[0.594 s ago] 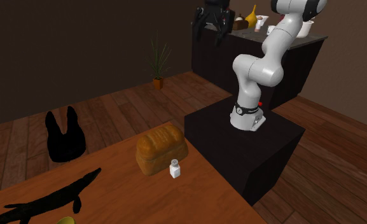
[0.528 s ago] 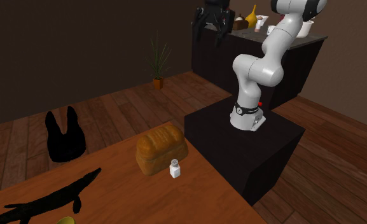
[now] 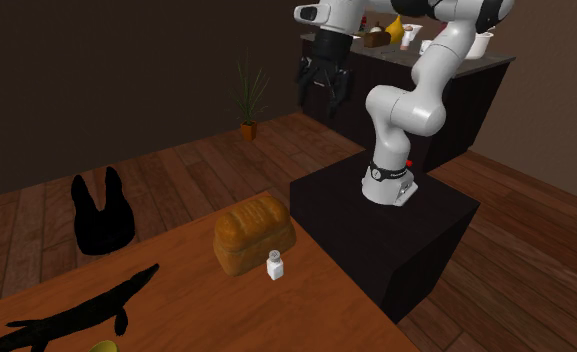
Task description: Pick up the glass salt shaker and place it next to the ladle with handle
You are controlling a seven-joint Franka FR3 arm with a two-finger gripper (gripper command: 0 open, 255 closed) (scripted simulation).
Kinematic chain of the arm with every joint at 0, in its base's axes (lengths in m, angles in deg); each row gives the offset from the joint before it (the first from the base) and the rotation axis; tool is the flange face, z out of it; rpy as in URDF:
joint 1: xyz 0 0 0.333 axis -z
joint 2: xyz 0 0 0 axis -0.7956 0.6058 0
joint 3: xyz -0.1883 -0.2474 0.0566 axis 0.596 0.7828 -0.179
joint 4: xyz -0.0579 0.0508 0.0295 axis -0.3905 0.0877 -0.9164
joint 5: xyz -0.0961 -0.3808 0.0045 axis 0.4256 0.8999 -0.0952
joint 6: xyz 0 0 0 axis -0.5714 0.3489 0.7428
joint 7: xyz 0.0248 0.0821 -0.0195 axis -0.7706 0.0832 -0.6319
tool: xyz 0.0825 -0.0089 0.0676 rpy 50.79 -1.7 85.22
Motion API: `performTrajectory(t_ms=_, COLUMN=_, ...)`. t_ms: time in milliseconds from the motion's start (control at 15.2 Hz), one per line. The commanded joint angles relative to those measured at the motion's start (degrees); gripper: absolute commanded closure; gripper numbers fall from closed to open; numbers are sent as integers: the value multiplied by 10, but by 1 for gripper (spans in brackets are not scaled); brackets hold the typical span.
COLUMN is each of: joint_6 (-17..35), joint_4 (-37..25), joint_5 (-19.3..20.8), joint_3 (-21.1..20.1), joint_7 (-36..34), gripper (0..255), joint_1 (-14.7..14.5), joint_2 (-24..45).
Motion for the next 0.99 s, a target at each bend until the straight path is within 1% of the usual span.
performTrajectory(t_ms=0, joint_6=44, joint_4=39, joint_5=1, joint_3=-5, joint_7=-1, gripper=0, joint_1=-1, joint_2=3)
performTrajectory(t_ms=264, joint_6=135, joint_4=96, joint_5=3, joint_3=-14, joint_7=-4, gripper=0, joint_1=-2, joint_2=34)
performTrajectory(t_ms=462, joint_6=207, joint_4=131, joint_5=6, joint_3=-21, joint_7=-6, gripper=0, joint_1=-2, joint_2=70)
performTrajectory(t_ms=660, joint_6=284, joint_4=158, joint_5=10, joint_3=-30, joint_7=-11, gripper=0, joint_1=1, joint_2=118)
performTrajectory(t_ms=924, joint_6=391, joint_4=179, joint_5=24, joint_3=-44, joint_7=-22, gripper=0, joint_1=9, joint_2=201)
